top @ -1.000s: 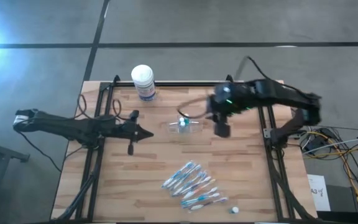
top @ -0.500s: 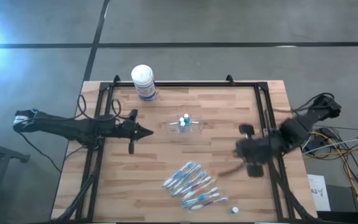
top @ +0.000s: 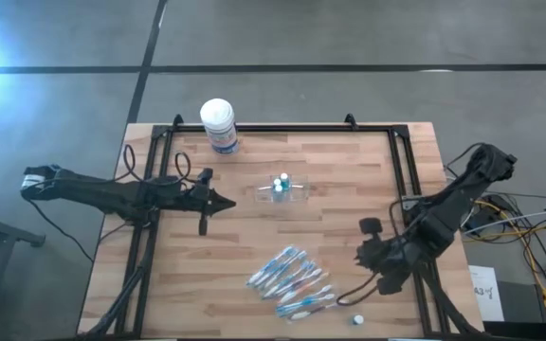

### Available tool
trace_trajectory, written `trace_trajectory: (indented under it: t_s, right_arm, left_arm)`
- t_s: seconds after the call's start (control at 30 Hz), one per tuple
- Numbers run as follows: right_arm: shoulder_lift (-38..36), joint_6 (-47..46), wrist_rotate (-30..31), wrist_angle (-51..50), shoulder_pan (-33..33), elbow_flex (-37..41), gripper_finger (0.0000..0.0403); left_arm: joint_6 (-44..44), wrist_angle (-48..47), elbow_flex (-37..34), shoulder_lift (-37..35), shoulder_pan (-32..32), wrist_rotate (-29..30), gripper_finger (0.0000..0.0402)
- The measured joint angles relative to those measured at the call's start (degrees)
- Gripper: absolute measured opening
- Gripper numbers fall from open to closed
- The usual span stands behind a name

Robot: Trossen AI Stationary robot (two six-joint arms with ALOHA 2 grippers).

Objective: Pick & Place toothbrushing station
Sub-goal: Put the mouthwash into the transparent organizer

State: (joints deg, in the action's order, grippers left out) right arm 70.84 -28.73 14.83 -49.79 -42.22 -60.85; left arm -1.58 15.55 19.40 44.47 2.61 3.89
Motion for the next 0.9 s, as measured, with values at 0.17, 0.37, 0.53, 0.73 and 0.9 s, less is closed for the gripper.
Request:
trace_trajectory:
  t_s: [0.17,0.37,0.53,0.73,0.9]
  right_arm:
    - [-2.6,2.2,-3.2,7.7,0.9,6.7,0.0052]
    - [-1.1,-0.8,-9.8,11.9,0.6,6.6,0.0052]
    - [4.8,-6.9,-13.6,12.3,-1.4,2.2,0.0076]
    - [14.2,-10.8,-15.5,6.4,-4.1,-6.3,0.0143]
    - [21.3,-6.3,-15.5,1.1,-6.1,-14.8,0.0196]
  left_arm:
    - [-0.1,-0.2,0.0,0.0,0.0,0.0,0.0014]
    - [-0.1,-1.1,0.0,0.0,0.0,0.0,0.0014]
    - [-0.8,-2.6,0.0,0.0,0.0,0.0,0.0014]
    - [-2.1,-3.8,0.0,0.0,0.0,0.0,0.0014]
    - [-2.1,-4.4,0.0,0.0,0.1,-0.1,0.0014]
